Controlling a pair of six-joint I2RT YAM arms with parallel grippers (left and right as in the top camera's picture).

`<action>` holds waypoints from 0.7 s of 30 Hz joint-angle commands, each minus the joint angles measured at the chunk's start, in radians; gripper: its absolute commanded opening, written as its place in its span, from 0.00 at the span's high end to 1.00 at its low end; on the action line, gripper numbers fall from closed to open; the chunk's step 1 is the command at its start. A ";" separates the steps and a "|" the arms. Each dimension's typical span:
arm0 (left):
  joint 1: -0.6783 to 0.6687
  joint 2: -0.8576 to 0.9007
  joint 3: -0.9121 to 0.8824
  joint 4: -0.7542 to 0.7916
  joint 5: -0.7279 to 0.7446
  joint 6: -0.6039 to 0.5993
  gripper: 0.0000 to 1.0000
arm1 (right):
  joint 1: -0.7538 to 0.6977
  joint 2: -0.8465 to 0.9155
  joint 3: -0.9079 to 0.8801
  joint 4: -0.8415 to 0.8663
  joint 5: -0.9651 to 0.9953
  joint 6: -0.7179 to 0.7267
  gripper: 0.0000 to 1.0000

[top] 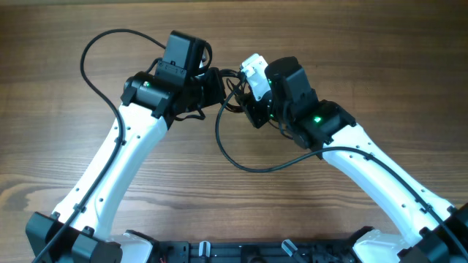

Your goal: Untangle cables

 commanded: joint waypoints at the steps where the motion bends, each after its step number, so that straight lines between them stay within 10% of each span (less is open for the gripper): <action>1: -0.005 -0.009 -0.002 0.006 0.016 0.023 0.96 | 0.002 0.044 0.003 0.003 0.024 0.033 0.65; 11: -0.005 -0.009 -0.002 0.015 0.016 0.023 0.96 | 0.003 0.062 0.003 0.004 -0.053 0.073 0.64; 14: -0.004 -0.009 -0.002 0.015 0.016 0.023 0.96 | 0.002 0.062 0.003 0.004 -0.053 0.094 0.94; 21: 0.015 -0.009 -0.002 0.014 0.007 0.023 0.96 | 0.002 -0.006 0.003 -0.042 0.112 0.124 0.96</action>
